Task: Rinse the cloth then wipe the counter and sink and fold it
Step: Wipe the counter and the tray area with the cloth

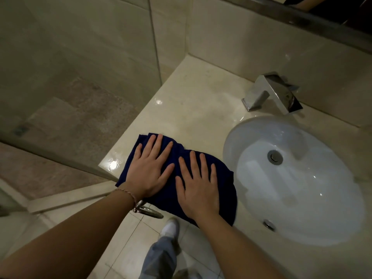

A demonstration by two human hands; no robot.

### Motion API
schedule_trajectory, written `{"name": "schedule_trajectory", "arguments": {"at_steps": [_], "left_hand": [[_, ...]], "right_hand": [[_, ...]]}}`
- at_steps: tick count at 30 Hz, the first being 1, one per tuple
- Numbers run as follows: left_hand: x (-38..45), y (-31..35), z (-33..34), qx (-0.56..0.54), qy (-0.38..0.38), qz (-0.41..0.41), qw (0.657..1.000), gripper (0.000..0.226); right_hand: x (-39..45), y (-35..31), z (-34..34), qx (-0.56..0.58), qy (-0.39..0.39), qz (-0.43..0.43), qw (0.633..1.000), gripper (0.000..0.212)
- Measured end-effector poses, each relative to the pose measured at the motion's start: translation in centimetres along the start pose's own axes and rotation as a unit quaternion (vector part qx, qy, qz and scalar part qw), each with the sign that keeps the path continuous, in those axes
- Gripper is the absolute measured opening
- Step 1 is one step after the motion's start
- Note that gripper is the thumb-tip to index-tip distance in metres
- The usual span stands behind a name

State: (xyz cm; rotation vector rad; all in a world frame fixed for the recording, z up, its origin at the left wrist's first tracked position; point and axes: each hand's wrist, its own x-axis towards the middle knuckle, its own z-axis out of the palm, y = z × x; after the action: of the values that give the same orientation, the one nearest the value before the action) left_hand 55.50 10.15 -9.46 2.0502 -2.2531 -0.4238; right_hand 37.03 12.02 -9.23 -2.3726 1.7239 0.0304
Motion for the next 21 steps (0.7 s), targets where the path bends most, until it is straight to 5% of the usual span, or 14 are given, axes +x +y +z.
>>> {"name": "schedule_trajectory", "arguments": {"at_steps": [21], "left_hand": [[20.7, -1.8, -3.5, 0.013, 0.003, -0.017, 1.0, 0.07]], "right_hand": [[20.3, 4.3, -3.8, -0.02, 0.008, 0.02, 1.0, 0.059]]}}
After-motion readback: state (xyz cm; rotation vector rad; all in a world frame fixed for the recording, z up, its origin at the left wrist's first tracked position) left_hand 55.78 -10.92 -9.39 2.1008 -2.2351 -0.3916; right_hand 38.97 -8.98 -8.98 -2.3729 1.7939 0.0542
